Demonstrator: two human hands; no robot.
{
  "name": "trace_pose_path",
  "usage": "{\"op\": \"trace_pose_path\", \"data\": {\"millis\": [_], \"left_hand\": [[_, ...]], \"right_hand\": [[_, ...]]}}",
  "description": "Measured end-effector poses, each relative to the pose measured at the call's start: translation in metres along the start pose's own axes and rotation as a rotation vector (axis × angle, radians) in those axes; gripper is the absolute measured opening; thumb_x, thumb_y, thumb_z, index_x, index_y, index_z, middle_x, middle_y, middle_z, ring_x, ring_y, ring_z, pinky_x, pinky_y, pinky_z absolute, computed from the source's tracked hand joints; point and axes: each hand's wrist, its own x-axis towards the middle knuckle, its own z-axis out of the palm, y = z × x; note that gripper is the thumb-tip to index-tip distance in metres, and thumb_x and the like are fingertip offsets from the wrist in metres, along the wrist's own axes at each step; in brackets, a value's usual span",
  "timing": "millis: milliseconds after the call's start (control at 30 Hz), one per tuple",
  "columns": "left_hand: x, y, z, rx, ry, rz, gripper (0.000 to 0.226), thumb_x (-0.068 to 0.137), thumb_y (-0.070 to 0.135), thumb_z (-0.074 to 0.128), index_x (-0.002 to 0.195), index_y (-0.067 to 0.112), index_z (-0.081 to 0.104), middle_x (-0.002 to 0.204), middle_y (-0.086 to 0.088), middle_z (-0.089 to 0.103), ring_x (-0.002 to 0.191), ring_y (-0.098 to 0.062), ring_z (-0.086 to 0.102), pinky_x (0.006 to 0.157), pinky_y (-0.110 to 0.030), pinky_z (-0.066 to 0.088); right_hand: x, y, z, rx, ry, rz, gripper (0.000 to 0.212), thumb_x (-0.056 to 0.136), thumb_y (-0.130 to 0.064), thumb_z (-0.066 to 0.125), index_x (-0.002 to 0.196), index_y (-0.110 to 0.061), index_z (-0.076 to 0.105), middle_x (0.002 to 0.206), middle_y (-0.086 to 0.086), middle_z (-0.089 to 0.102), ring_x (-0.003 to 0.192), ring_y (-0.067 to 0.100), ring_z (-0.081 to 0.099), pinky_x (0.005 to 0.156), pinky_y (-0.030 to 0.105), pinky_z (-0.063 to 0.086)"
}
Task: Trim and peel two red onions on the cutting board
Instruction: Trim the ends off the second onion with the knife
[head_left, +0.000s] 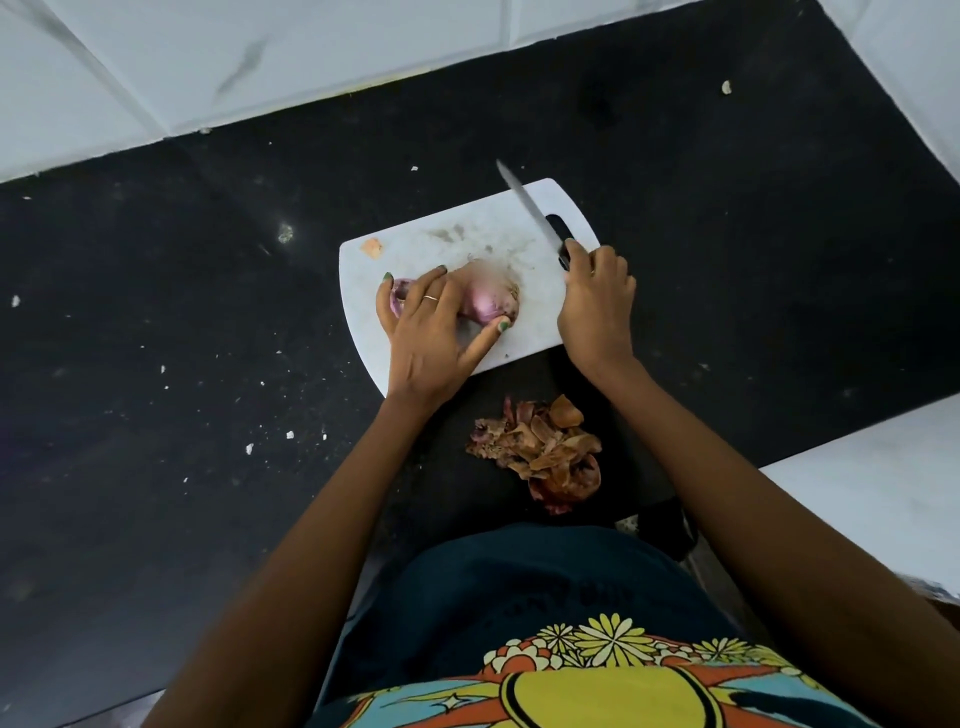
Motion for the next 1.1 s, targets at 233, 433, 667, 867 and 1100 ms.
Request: {"op": "trace_pose_path", "data": {"millis": [233, 433, 667, 867, 1100], "left_hand": [[0.000, 0.006, -0.006, -0.026, 0.044, -0.014, 0.059, 0.084, 0.058, 0.051, 0.126, 0.017, 0.059, 0.117, 0.001, 0.064, 0.114, -0.019, 0.054, 0.111, -0.039, 0.007], [0.003, 0.012, -0.011, -0.053, -0.023, -0.054, 0.066, 0.080, 0.058, 0.051, 0.136, 0.022, 0.051, 0.119, 0.000, 0.064, 0.114, -0.018, 0.057, 0.109, -0.042, 0.014], [0.008, 0.014, -0.014, -0.155, -0.094, -0.033, 0.064, 0.077, 0.054, 0.053, 0.128, 0.016, 0.055, 0.125, -0.003, 0.061, 0.118, -0.020, 0.055, 0.107, -0.040, 0.024], [0.013, 0.016, -0.022, -0.261, -0.179, -0.064, 0.065, 0.079, 0.038, 0.070, 0.133, 0.005, 0.052, 0.128, -0.013, 0.061, 0.116, -0.029, 0.057, 0.101, -0.044, 0.045], [0.016, 0.020, -0.021, -0.310, -0.213, -0.087, 0.066, 0.080, 0.030, 0.075, 0.136, 0.005, 0.049, 0.134, -0.012, 0.057, 0.123, -0.024, 0.052, 0.102, -0.030, 0.042]], "right_hand": [[-0.017, -0.015, -0.035, 0.952, -0.244, 0.401, 0.021, 0.099, -0.012, 0.035, 0.096, -0.018, 0.054, 0.079, 0.004, 0.049, 0.063, 0.016, 0.044, 0.053, 0.034, 0.037], [-0.031, -0.019, -0.053, 1.352, -0.488, 0.518, 0.022, 0.103, -0.021, 0.038, 0.107, -0.007, 0.055, 0.070, 0.002, 0.046, 0.047, 0.010, 0.041, 0.038, 0.022, 0.032], [-0.037, -0.021, -0.072, 1.184, -0.497, 0.454, 0.018, 0.098, -0.006, 0.036, 0.112, -0.007, 0.047, 0.079, 0.007, 0.059, 0.043, 0.014, 0.049, 0.037, 0.024, 0.037], [-0.046, -0.020, -0.078, 0.710, -0.482, 0.130, 0.049, 0.100, -0.015, 0.034, 0.147, -0.028, 0.025, 0.077, 0.022, 0.059, 0.050, 0.019, 0.049, 0.048, 0.038, 0.046], [-0.052, -0.026, -0.073, 0.481, -0.456, 0.014, 0.054, 0.100, -0.013, 0.034, 0.152, -0.024, 0.021, 0.058, 0.004, 0.044, 0.051, 0.014, 0.041, 0.054, 0.036, 0.036]]}}
